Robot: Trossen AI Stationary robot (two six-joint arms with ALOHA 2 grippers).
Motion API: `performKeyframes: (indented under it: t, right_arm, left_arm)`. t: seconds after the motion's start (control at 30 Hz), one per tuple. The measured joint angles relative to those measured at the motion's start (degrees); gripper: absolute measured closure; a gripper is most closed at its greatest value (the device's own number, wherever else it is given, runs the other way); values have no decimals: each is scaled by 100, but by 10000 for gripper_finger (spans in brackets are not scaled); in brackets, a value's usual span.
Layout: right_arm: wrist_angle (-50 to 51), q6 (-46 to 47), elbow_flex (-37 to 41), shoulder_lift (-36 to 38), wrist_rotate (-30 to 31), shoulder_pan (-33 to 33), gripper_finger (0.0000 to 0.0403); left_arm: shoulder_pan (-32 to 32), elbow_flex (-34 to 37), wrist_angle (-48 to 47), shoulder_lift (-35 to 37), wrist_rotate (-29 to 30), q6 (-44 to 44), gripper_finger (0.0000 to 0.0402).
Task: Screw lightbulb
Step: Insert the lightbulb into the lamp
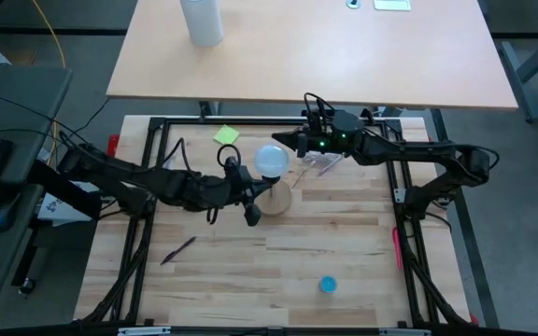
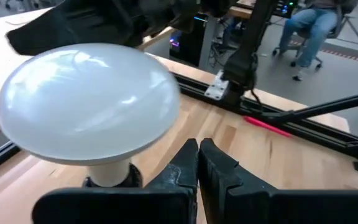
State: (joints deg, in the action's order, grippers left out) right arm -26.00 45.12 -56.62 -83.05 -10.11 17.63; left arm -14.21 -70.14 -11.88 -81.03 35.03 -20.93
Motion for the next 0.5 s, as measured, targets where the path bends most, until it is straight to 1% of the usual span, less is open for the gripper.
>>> performKeyframes:
  t: [0.13,0.33,0.5]
  right_arm:
    - [-111,59,0,0,-75,2,403]
    - [-139,97,0,2,-236,-2,403]
    - [-140,138,0,2,-284,-62,403]
  left_arm:
    - [213,14,22,0,-148,82,401]
    - [607,14,141,0,-855,199,401]
    - [703,14,51,0,-970,260,401]
